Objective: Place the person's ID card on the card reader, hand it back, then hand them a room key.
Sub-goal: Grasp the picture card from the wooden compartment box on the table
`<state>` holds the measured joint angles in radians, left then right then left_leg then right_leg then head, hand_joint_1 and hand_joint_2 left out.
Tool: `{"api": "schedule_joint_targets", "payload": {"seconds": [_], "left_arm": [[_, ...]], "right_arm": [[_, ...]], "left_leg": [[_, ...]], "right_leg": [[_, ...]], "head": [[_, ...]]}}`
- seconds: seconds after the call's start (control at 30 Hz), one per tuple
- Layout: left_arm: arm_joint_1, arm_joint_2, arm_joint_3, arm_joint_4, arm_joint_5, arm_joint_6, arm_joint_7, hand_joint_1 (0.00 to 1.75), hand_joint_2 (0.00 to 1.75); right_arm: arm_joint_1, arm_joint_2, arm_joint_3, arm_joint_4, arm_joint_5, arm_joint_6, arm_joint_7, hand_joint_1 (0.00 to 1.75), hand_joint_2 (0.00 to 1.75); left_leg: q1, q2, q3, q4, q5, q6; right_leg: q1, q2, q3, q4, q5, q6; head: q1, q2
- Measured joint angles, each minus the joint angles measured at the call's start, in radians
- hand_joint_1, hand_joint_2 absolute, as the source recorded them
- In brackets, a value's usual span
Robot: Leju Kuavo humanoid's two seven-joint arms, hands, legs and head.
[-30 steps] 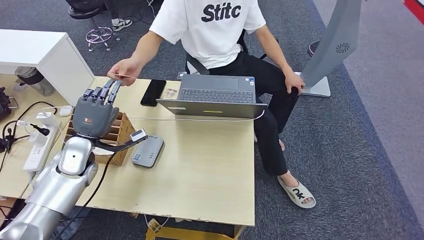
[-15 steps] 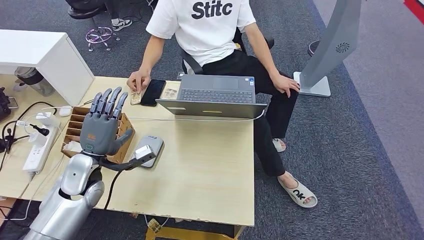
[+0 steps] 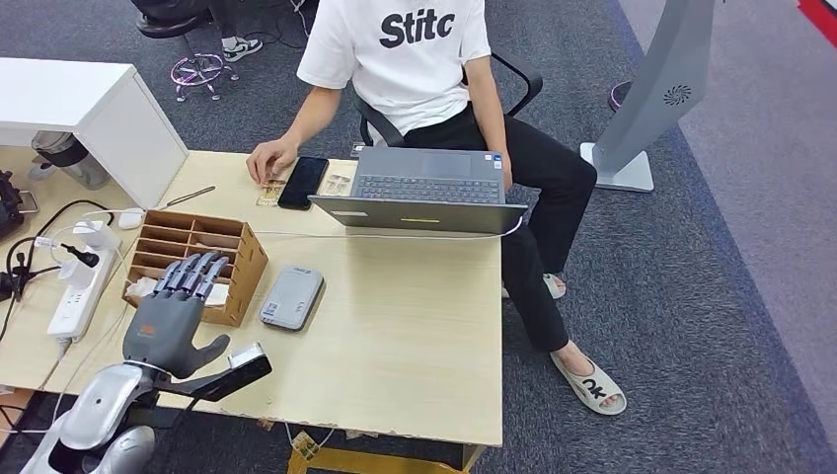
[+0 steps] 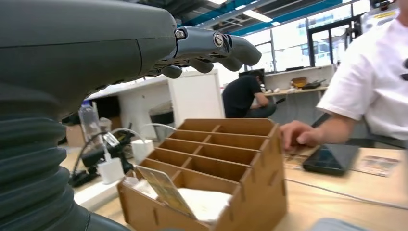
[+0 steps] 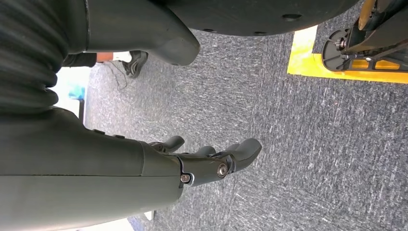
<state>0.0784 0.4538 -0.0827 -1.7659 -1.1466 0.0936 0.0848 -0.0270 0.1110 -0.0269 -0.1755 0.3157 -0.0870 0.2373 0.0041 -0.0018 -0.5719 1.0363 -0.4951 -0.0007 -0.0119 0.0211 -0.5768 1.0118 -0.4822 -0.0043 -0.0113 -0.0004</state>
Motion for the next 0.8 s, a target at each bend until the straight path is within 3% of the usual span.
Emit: {"api": "schedule_joint_targets", "payload": {"seconds": [0.37, 0.8], "left_arm": [[-0.084, 0.025, 0.019, 0.036, -0.074, -0.034, 0.055, 0.00, 1.75], [-0.152, 0.054, 0.015, 0.132, -0.043, -0.159, 0.070, 0.00, 1.75]], "right_arm": [[-0.001, 0.002, -0.013, 0.000, 0.012, 0.000, 0.010, 0.00, 1.75], [-0.003, 0.003, -0.022, 0.000, 0.023, 0.002, 0.014, 0.00, 1.75]], "left_leg": [[0.000, -0.001, 0.000, 0.000, 0.000, 0.000], [0.000, -0.001, 0.000, 0.000, 0.000, 0.000]], "right_leg": [[0.000, 0.000, 0.001, 0.000, 0.000, 0.000], [0.000, 0.000, 0.000, 0.000, 0.000, 0.000]], "head": [[0.000, 0.000], [0.000, 0.000]]}}
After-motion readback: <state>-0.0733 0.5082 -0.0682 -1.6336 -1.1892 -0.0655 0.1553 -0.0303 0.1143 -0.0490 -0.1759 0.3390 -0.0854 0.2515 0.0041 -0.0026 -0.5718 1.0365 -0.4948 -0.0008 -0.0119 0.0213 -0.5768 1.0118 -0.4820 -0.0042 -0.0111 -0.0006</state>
